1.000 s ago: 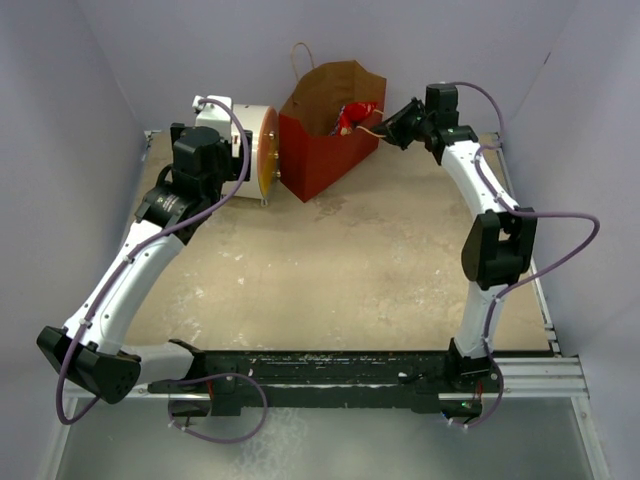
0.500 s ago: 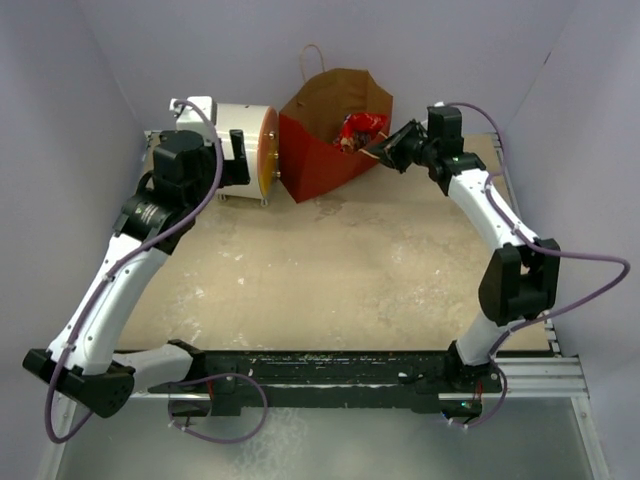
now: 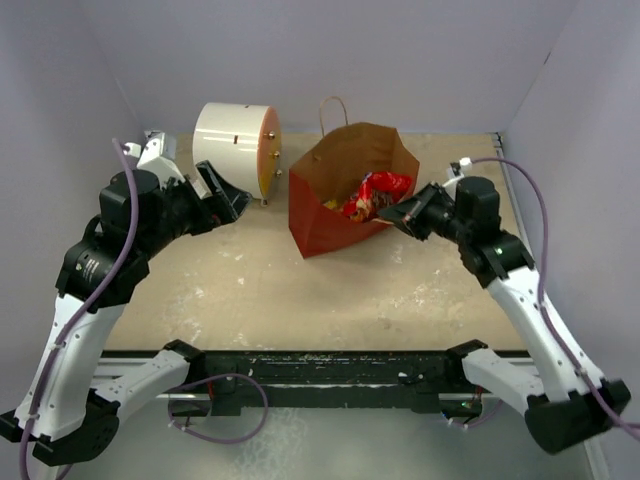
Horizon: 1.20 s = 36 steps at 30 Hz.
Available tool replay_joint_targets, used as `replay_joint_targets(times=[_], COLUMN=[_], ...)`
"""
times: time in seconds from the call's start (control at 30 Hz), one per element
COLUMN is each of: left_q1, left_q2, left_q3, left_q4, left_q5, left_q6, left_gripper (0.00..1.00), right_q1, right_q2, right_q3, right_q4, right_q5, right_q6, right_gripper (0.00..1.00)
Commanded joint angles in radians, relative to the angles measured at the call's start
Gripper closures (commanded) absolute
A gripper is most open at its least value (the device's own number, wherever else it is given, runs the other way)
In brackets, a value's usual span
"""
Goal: Take the snacks out of the paper bag
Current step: Move the paper bag to the center of the board.
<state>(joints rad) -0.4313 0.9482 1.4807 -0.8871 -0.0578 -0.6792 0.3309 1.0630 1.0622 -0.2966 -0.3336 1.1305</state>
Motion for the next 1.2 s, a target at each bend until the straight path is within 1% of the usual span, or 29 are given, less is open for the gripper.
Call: replay_joint_targets(times=[0.0, 0.13, 0.2, 0.33, 0.37, 0.47, 0.57, 0.67, 0.8, 0.9, 0.97, 1.07, 1.17], left_q1=[0.008, 0.008, 0.008, 0.008, 0.008, 0.006, 0.004, -0.008, -0.023, -0.033, -0.044, -0.054, -0.056], left_q2=[-0.007, 0.014, 0.017, 0.019, 0.026, 0.06, 0.095, 0.14, 0.248, 0.367, 0.453, 0.59, 0.706], left_q3=[-0.025, -0.058, -0.07, -0.081, -0.08, -0.079, -0.077, -0.087, -0.074, 0.004, 0.084, 0.25, 0.389], left_q4=[-0.013, 0.012, 0.015, 0.038, 0.053, 0.086, 0.143, 0.249, 0.355, 0.385, 0.381, 0.313, 0.226], left_q5=[0.19, 0.354, 0.403, 0.461, 0.479, 0.536, 0.549, 0.538, 0.49, 0.489, 0.521, 0.555, 0.543], left_q6=[-0.167, -0.217, -0.235, -0.249, -0.248, -0.261, -0.276, -0.297, -0.307, -0.284, -0.244, -0.151, -0.062], left_gripper=[0.01, 0.01, 0.01, 0.01, 0.01, 0.01, 0.01, 0.01, 0.01, 0.01, 0.01, 0.01, 0.01], right_q1=[0.002, 0.002, 0.002, 0.002, 0.002, 0.002, 0.002, 0.002, 0.002, 0.002, 0.002, 0.002, 0.002], right_q2=[-0.205, -0.353, -0.395, -0.433, -0.439, -0.462, -0.501, -0.54, -0.56, -0.554, -0.547, -0.545, -0.562], right_q3=[-0.042, -0.099, -0.102, -0.065, -0.027, 0.013, 0.015, -0.006, -0.006, 0.022, 0.046, 0.072, 0.075], right_q4=[-0.168, -0.272, -0.313, -0.432, -0.472, -0.566, -0.623, -0.638, -0.656, -0.677, -0.693, -0.701, -0.7], right_q5=[0.064, 0.079, 0.101, 0.147, 0.162, 0.198, 0.213, 0.206, 0.181, 0.196, 0.21, 0.23, 0.257], right_q6=[-0.026, -0.002, -0.006, -0.058, -0.076, -0.123, -0.14, -0.137, -0.13, -0.153, -0.161, -0.145, -0.1], right_gripper=[1.0, 1.0, 1.0, 1.0, 1.0, 1.0, 1.0, 1.0, 1.0, 1.0, 1.0, 1.0, 0.99])
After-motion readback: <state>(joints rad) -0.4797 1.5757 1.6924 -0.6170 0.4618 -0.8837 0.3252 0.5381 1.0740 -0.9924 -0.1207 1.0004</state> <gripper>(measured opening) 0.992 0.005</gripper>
